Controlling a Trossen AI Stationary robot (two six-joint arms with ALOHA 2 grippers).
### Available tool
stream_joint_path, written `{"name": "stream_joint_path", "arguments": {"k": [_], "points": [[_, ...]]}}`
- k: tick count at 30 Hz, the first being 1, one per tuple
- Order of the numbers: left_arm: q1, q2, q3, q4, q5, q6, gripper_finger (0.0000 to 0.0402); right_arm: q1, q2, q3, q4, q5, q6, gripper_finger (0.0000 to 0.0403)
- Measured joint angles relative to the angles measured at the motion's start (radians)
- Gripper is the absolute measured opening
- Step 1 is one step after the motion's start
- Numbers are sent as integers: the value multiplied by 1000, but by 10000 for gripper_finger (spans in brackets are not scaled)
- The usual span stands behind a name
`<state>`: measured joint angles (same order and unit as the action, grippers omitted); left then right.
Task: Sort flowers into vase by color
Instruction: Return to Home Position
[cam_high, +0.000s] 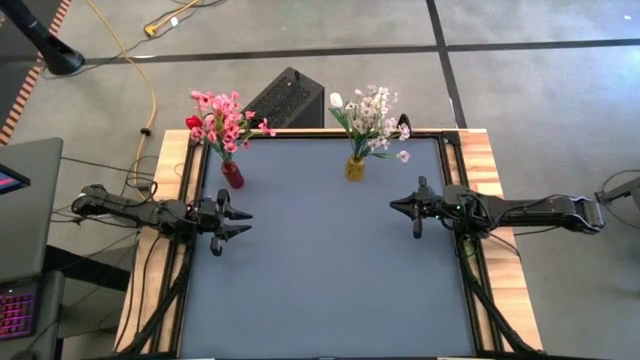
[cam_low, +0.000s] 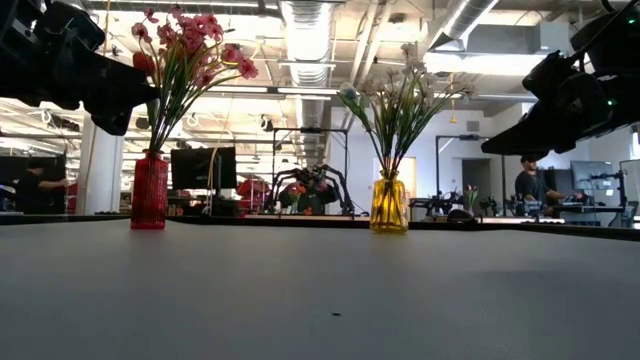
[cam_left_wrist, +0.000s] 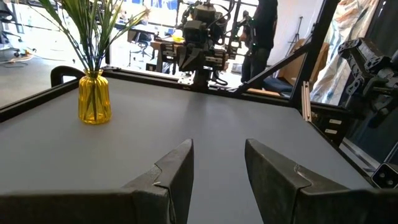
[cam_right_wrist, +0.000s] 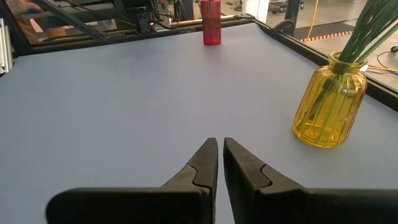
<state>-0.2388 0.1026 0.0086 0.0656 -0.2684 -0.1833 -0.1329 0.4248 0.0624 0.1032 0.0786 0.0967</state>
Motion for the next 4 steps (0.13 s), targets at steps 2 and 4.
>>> {"name": "stream_joint_path", "arguments": {"k": [2,4], "points": [[0,0,0,0,0,0,132,0,0,0,0,0,0,55],[0,0,0,0,0,0,132,0,0,0,0,0,0,55]]}}
